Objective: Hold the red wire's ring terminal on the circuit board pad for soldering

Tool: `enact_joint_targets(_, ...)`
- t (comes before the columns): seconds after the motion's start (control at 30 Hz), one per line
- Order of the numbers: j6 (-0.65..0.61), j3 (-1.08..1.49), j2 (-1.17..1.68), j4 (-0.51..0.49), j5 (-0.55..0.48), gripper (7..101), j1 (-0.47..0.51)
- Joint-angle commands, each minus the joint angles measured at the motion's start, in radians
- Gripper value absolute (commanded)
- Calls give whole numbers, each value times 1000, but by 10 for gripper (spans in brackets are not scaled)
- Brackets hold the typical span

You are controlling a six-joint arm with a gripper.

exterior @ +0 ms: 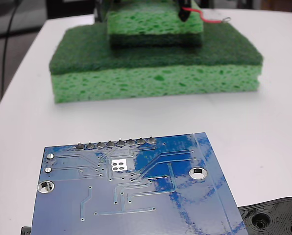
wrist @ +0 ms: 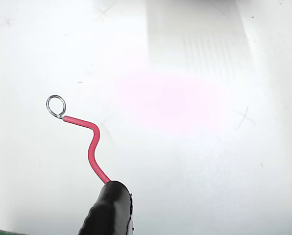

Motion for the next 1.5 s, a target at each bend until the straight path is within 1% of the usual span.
enact_joint_targets(0.03,0,-6,2,-2,-2,1003,-3)
enact_joint_targets(0.7,8,-6,2,-2,3,1003,-2)
enact_joint_targets(1.03,26,-63,2,9,37,1003,-2)
enact_joint_targets(1.3,49,-77,2,-20,89,1003,3)
enact_joint_targets(1.5,52,-115,-46,-55,98,1003,15)
